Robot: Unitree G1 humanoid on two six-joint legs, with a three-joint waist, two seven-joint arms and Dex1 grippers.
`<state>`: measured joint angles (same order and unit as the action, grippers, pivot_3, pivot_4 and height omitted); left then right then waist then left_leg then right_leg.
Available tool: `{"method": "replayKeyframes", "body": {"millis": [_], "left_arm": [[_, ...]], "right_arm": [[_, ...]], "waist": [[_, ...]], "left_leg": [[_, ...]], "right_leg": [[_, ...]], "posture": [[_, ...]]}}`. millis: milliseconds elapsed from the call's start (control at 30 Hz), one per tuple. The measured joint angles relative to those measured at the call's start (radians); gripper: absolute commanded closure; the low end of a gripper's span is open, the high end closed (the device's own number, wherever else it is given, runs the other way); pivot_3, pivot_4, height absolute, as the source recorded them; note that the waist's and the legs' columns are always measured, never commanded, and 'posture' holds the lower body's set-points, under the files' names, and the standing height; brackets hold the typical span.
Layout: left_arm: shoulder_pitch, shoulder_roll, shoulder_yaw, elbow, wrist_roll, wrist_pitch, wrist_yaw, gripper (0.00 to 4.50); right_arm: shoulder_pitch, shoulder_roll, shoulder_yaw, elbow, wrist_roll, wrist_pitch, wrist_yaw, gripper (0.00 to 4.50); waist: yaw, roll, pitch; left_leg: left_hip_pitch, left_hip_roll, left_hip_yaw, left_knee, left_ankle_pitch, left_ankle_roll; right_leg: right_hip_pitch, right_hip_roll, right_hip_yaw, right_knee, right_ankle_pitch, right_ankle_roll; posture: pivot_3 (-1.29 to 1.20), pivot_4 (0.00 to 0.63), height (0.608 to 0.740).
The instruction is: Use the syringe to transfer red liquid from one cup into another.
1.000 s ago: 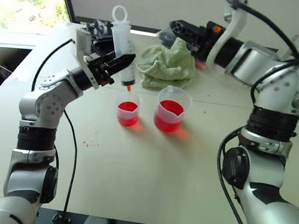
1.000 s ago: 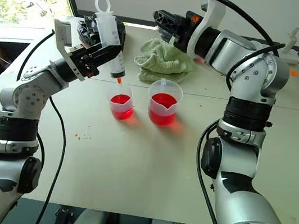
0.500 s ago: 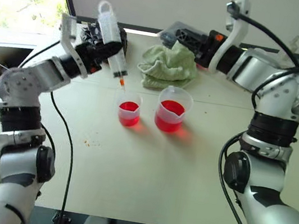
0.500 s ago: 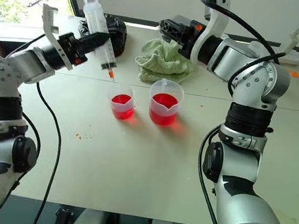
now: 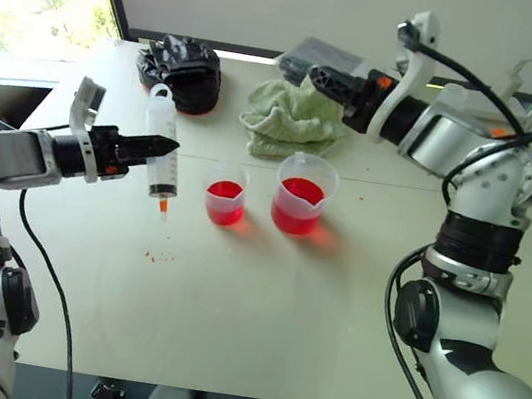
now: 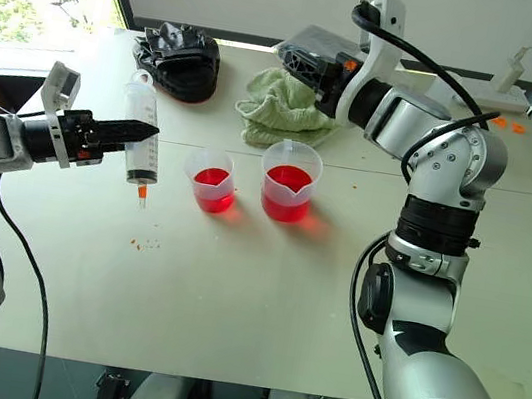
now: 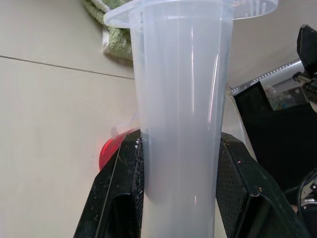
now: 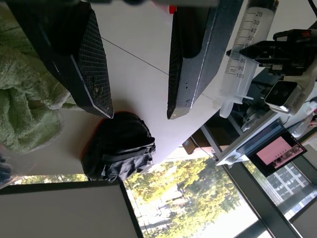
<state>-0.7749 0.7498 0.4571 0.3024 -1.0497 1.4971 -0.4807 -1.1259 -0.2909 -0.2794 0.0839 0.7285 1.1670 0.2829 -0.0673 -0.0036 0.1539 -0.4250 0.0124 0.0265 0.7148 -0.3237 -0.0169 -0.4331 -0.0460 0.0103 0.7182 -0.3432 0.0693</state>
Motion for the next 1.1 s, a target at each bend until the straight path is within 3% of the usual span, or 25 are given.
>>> {"method": "replayKeyframes", "body": {"millis": [333, 567, 1067, 1100], "left_arm": [[0.054, -0.007, -0.171, 0.066, 0.180, -0.097, -0.081, 3.13], [0.052, -0.056, -0.191, 0.148, 0.244, -0.107, -0.084, 3.13], [0.008, -0.050, -0.168, 0.210, 0.315, -0.005, -0.059, 3.13], [0.005, -0.050, -0.168, 0.210, 0.321, -0.001, -0.059, 2.64]], "right_arm": [[0.017, -0.002, 0.000, -0.015, 0.000, 0.007, -0.014, 2.76], [0.023, -0.002, 0.000, -0.042, 0.002, 0.027, -0.028, 2.76], [0.027, -0.002, -0.001, -0.054, 0.005, 0.050, -0.044, 2.76], [0.027, -0.002, -0.001, -0.054, 0.005, 0.050, -0.044, 2.73]], "waist": [[-0.001, 0.000, 0.000], [-0.001, 0.000, 0.000], [-0.002, 0.000, 0.000], [-0.002, 0.000, 0.000]], "left_leg": [[0.000, 0.000, 0.000, 0.000, 0.000, 0.000], [0.000, 0.000, 0.000, 0.000, 0.000, 0.000], [0.000, 0.000, 0.000, 0.000, 0.000, 0.000], [0.000, 0.000, 0.000, 0.000, 0.000, 0.000]], "right_leg": [[0.000, 0.000, 0.000, 0.000, 0.000, 0.000], [0.000, 0.000, 0.000, 0.000, 0.000, 0.000], [0.000, 0.000, 0.000, 0.001, 0.000, 0.000], [0.000, 0.000, 0.000, 0.001, 0.000, 0.000]], "posture": [[0.00, 0.150, 0.711], [0.00, 0.150, 0.711], [0.00, 0.150, 0.711], [0.00, 0.150, 0.711]]}}
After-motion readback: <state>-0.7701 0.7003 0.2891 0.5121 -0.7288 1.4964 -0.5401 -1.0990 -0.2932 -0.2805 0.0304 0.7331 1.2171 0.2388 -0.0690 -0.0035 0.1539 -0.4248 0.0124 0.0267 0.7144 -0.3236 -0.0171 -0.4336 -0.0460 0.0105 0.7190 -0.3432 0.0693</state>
